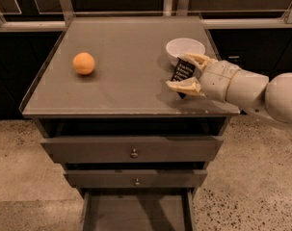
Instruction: Pick rxbar chocolate from bottom drawer and place on counter
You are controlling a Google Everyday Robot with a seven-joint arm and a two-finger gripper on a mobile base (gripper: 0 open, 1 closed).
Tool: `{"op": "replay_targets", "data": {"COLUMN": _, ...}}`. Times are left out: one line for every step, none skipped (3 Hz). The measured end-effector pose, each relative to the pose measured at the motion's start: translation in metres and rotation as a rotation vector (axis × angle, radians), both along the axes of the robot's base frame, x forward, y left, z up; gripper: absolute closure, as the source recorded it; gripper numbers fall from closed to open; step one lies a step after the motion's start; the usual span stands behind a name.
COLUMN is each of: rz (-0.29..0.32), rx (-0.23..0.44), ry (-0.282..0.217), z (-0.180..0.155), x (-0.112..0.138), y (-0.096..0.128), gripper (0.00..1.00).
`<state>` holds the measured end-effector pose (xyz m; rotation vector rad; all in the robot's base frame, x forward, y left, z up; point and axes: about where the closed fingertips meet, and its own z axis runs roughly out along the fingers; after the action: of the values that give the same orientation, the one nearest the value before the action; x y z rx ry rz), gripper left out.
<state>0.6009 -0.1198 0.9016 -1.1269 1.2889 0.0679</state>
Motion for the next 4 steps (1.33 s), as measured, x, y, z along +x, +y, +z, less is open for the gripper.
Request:
{"op": "replay_targets", "data": {"rz": 0.014, "rx": 0.005, "ry": -0.003, "z": 0.0016, "x": 0.0043, "y": 0.0086, "gripper": 0.83}}
{"op": "replay_targets", "data": {"rz": 0.015, "rx": 0.005, "ry": -0.003, "z": 0.0016, "x": 0.0043, "y": 0.0087, "gripper": 0.58}}
{"op": "replay_targets", "data": {"rz": 0.015, "rx": 0.005, "ry": -0.003, "z": 0.0016, "x": 0.0043, "y": 0.0087, "gripper": 0.34}}
{"op": "replay_targets", "data": {"rz": 0.015, "rx": 0.005, "ry": -0.003, "z": 0.0016, "x": 0.0043, "y": 0.0087, "gripper": 0.11}}
